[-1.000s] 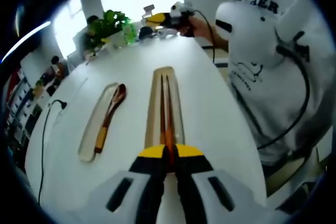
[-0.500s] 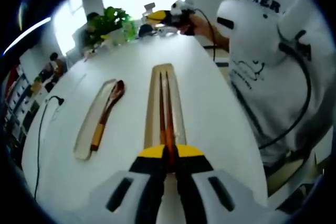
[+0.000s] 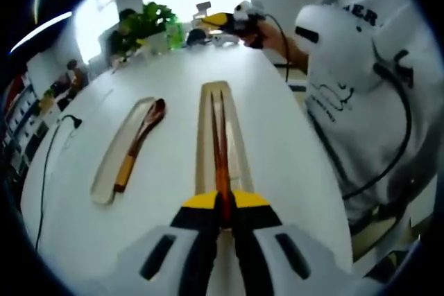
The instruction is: Arrange the utensils inside the cutlery case until each visible utensil rests in its matching compartment.
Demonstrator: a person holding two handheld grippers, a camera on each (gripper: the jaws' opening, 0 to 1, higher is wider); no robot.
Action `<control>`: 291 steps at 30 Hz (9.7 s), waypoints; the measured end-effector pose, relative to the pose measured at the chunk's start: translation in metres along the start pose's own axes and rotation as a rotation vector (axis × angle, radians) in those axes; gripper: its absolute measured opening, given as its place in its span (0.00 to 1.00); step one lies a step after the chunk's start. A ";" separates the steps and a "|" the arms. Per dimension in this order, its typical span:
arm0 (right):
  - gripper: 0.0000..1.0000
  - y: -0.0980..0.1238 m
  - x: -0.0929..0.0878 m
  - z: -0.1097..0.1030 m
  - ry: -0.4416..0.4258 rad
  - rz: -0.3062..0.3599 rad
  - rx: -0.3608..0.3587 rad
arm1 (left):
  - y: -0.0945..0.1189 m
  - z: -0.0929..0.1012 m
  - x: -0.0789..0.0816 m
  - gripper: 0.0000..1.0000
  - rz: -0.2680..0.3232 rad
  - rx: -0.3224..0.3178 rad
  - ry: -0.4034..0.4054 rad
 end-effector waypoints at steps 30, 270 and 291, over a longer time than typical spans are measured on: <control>0.00 -0.001 -0.003 0.001 -0.014 0.005 0.002 | -0.001 -0.002 0.003 0.14 -0.004 0.003 0.012; 0.01 -0.046 -0.118 -0.033 -0.119 -0.638 -0.117 | 0.034 0.002 0.000 0.13 0.508 0.585 0.207; 0.02 -0.042 -0.123 -0.036 -0.022 -0.696 -0.107 | 0.011 0.006 -0.007 0.14 0.484 0.531 0.224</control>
Point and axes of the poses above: the point that each gripper's makers call its tool centre point, and the gripper's own axes: y roughly backward along the fingers, z roughly to its right, x roughly out of its top, the point moved 5 cm from there along y, roughly backward along the fingers, and after that the axes turned 7 degrees about -x, right-handed, at the moved point
